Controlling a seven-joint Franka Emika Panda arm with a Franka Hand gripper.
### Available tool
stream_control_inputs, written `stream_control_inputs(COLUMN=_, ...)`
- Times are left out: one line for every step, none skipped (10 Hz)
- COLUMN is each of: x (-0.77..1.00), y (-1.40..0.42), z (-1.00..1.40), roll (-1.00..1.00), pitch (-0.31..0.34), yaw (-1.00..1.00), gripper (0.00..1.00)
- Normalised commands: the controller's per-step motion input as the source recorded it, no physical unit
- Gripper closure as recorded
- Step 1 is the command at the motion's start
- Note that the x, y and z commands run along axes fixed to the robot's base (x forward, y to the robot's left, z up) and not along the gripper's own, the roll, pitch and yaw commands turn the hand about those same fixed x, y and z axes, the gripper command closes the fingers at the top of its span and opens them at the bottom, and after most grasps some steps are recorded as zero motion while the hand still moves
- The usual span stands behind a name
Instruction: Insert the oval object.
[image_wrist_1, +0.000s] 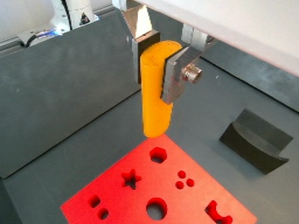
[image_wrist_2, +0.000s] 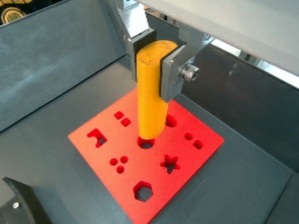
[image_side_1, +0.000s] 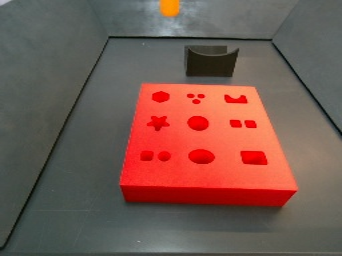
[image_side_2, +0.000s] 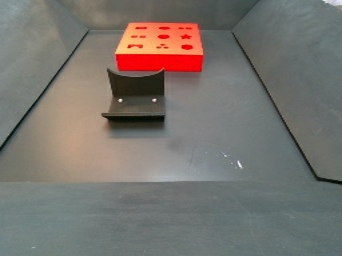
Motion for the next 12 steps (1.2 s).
stream_control_inputs(x=0.03, y=-0.23, z=-0.11, roll=0.0, pitch=0.02, yaw=-0.13, gripper=1.0)
stream_control_inputs(x=0.4, y=-0.33, z=-0.19, roll=-0.01, pitch=0.0, yaw=-0.59, gripper=1.0)
stream_control_inputs(x=0.11, y=-0.28, z=-0.18, roll=0.0, pitch=0.0, yaw=-0.83, gripper=1.0)
stream_control_inputs(x=0.0, y=-0.25, z=-0.14, roll=0.0, pitch=-0.011, yaw=-0.93, gripper=1.0)
stream_control_inputs(x=0.0, y=-0.15, z=-0.19, roll=-0.01, pitch=-0.019, yaw=-1.0, gripper=1.0)
stream_control_inputs(x=0.0, y=-0.05, z=-0.23, roll=-0.02, pitch=-0.017, yaw=-1.0, gripper=1.0)
stream_control_inputs(x=0.0, y=-0.06, z=-0.21, roll=-0.02, pitch=-0.003, yaw=-1.0, gripper=1.0)
stream_control_inputs(x=0.0, y=-0.05, z=-0.17, roll=-0.03, pitch=0.0, yaw=-1.0, gripper=1.0)
stream_control_inputs(x=0.0, y=-0.06, z=-0.18, roll=-0.03, pitch=0.0, yaw=-1.0, gripper=1.0)
stream_control_inputs(x=0.06, y=-0.05, z=-0.21, roll=-0.01, pitch=0.017, yaw=-0.97, gripper=1.0)
stream_control_inputs(x=0.17, y=-0.09, z=-0.17, roll=-0.03, pitch=0.053, yaw=-0.84, gripper=1.0)
stream_control_inputs(x=0.29, y=-0.12, z=-0.14, roll=-0.04, pitch=0.067, yaw=-0.72, gripper=1.0)
